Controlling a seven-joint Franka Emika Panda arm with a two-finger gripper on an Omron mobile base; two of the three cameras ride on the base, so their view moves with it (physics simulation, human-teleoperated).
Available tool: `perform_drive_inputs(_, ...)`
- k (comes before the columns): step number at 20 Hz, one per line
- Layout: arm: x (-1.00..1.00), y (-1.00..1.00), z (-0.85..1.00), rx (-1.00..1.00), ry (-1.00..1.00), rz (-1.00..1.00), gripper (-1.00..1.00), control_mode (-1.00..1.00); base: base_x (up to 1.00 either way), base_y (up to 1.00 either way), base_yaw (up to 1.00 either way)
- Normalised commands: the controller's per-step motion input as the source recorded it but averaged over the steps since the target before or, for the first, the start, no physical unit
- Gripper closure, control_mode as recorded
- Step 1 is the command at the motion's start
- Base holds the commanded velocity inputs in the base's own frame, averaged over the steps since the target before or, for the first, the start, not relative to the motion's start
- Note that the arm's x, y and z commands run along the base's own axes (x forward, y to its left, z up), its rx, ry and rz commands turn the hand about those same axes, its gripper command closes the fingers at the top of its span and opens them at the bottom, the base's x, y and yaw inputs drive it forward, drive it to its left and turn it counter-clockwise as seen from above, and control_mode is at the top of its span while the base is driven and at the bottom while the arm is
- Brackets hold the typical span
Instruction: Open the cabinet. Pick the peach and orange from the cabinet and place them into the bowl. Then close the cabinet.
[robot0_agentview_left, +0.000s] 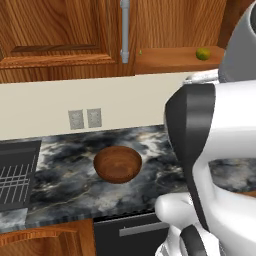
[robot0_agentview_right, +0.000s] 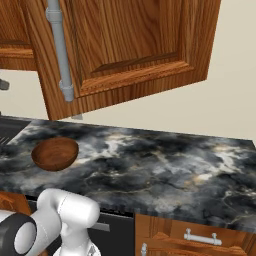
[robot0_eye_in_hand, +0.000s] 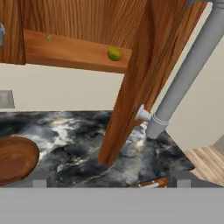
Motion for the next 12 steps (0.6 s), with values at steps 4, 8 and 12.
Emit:
perform_drive_inputs(4,0.41,0.13,-0.14,-0.08,0.00,-0.11,-1.00,-1.00,0.00,0.00,0.00)
perform_drive_inputs(8,0.55,0.10,-0.21,-0.10,-0.01,-0.12,-1.00,-1.00,0.00,0.00,0.00)
perform_drive_inputs(12,0.46,0.10,-0.22,-0.10,-0.04,-0.12,-1.00,-1.00,0.00,0.00,0.00)
